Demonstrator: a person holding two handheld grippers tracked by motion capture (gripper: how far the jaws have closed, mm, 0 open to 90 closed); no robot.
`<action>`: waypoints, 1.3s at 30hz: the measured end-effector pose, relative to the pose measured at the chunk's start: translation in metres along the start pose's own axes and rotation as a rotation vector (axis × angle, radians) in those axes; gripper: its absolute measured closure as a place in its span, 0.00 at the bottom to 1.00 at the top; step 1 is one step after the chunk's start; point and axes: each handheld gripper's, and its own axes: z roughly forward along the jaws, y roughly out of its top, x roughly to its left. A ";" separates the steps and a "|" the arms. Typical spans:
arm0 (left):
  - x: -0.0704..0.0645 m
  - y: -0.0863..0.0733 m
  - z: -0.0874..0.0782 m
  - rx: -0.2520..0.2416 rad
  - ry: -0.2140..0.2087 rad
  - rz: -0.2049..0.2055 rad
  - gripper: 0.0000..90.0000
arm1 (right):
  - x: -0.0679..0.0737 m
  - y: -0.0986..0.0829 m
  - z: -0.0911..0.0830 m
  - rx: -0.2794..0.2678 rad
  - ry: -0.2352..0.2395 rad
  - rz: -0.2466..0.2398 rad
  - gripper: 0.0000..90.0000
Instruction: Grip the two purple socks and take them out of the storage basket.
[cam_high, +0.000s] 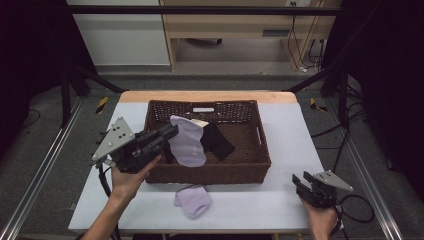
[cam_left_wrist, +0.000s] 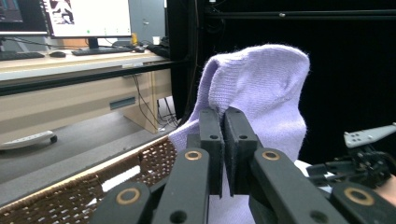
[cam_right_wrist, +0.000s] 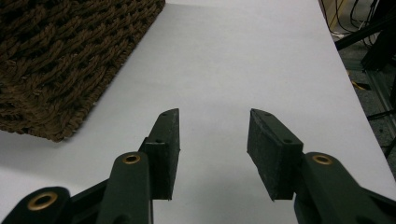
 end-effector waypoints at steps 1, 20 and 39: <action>0.000 0.000 0.000 0.000 0.000 0.000 0.96 | 0.000 0.000 0.000 0.000 -0.001 0.000 0.60; -0.022 -0.073 -0.023 0.169 -0.075 -0.025 0.95 | 0.002 -0.001 0.002 0.010 -0.003 -0.013 0.60; -0.023 -0.169 0.024 0.520 -0.071 -0.072 0.95 | 0.003 -0.002 0.002 0.020 -0.001 -0.010 0.60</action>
